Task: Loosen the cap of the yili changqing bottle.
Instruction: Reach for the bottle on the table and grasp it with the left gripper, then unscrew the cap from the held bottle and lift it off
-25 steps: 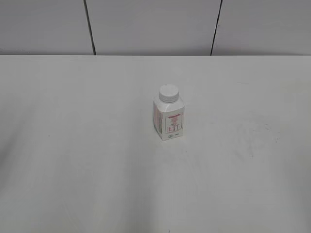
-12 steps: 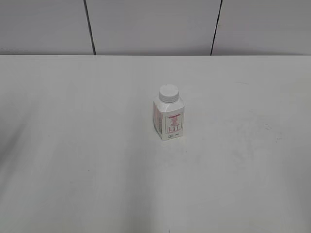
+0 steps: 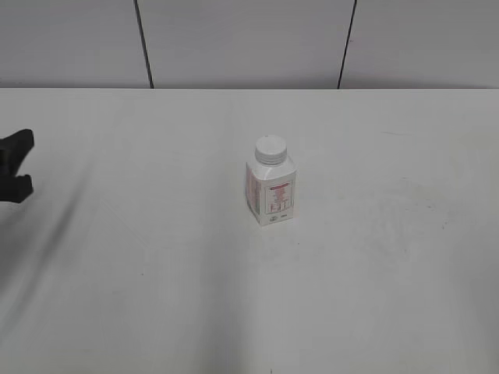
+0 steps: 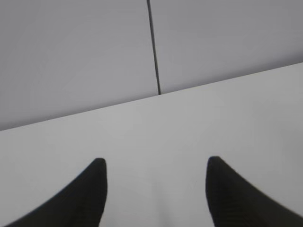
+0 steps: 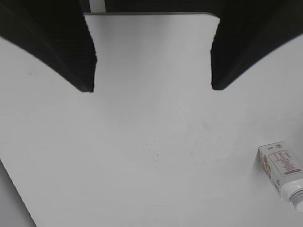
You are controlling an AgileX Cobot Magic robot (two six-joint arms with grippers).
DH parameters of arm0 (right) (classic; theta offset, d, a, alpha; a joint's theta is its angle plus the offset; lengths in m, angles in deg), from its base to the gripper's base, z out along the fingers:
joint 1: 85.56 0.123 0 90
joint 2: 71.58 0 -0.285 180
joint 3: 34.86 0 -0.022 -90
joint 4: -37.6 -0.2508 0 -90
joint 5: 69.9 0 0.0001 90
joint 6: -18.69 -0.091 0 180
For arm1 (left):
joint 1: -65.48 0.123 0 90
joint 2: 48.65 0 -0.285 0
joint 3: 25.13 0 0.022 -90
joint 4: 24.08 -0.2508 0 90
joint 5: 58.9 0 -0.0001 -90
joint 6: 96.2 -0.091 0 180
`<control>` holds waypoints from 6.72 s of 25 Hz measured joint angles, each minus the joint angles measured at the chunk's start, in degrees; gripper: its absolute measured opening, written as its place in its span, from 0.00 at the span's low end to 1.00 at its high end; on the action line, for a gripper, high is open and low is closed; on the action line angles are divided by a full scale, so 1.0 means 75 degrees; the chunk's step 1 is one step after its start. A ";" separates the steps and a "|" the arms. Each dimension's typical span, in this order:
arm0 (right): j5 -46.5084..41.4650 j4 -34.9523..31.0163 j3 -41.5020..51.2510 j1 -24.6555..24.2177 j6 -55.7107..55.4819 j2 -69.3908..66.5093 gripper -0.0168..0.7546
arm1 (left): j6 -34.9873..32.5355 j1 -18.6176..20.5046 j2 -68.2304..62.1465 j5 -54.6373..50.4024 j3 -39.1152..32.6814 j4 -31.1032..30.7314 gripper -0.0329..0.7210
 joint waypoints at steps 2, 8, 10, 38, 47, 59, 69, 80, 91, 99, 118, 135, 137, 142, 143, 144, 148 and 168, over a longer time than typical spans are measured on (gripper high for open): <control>0.0000 0.0000 0.0000 0.0000 0.0000 0.0000 0.79 | 0.0385 0.0022 -0.0552 0.0646 0.0000 -0.0518 0.60; 0.0000 0.0000 0.0000 0.0000 0.0000 0.0000 0.79 | 0.0888 0.0051 -0.2327 0.2349 0.0034 -0.2886 0.62; 0.0000 0.0000 0.0000 0.0000 0.0000 0.0000 0.79 | 0.0906 0.0051 -0.2940 0.2436 0.0117 -0.3549 0.63; 0.0000 0.0000 0.0000 0.0000 0.0000 0.0000 0.79 | 0.2400 -0.1267 -0.5065 0.2135 0.4019 -0.6442 0.78; 0.0000 0.0000 0.0000 0.0000 0.0000 0.0000 0.79 | 0.2654 -0.1860 -0.5566 0.1914 0.4930 -0.6255 0.78; 0.0000 0.0000 0.0000 0.0000 0.0000 0.0000 0.79 | 0.2761 -0.2293 -0.6305 0.1939 0.5733 -0.5769 0.78; 0.0000 0.0000 0.0000 0.0000 0.0000 0.0000 0.79 | 0.2860 -0.2578 -0.6672 0.1861 0.5973 -0.5719 0.78; 0.0000 0.0000 0.0000 0.0000 0.0000 0.0000 0.79 | 0.2881 -0.2581 -0.7020 0.1777 0.5998 -0.5677 0.74; 0.0000 0.0000 0.0000 0.0000 0.0000 0.0000 0.79 | 0.2881 -0.2587 -0.7020 0.1762 0.5998 -0.5698 0.52; 0.0000 0.0000 0.0000 0.0000 0.0000 0.0000 0.79 | 0.2882 -0.2587 -0.7020 0.1762 0.5998 -0.5698 0.51; 0.0000 -0.0056 0.0000 0.0000 -0.0007 0.0000 0.79 | 0.2889 -0.2580 -0.7020 0.1827 0.6045 -0.6347 0.48; -0.0160 -0.0080 -0.1769 0.0000 0.0031 -0.4614 0.79 | 0.2889 -0.2580 -0.7020 0.1881 0.6045 -0.6584 0.47; -0.0408 -0.0087 -0.2183 0.0000 0.0031 -0.5436 0.79 | 0.2889 -0.2580 -0.7020 0.1881 0.6045 -0.6582 0.47; -0.0829 -0.0073 -0.3252 0.0000 0.0038 -0.7351 0.79 | 0.2889 -0.2580 -0.7020 0.1890 0.6046 -0.6592 0.47; -0.0845 -0.0073 -0.3429 0.0000 0.0038 -0.7659 0.79 | 0.2889 -0.2580 -0.7020 0.1898 0.6046 -0.6592 0.47; -0.0859 -0.0063 -0.3633 0.0000 0.0038 -0.7957 0.79 | 0.2889 -0.2580 -0.7020 0.1898 0.6046 -0.6595 0.47; -0.0867 -0.0049 -0.4342 0.0000 0.0031 -0.8974 0.79 | 0.2889 -0.2580 -0.7020 0.1898 0.6046 -0.6610 0.47; -0.0908 -0.0512 -0.6693 0.0446 0.0033 -1.2089 0.63 | 0.2889 -0.2580 -0.7020 0.1921 0.6052 -0.6682 0.46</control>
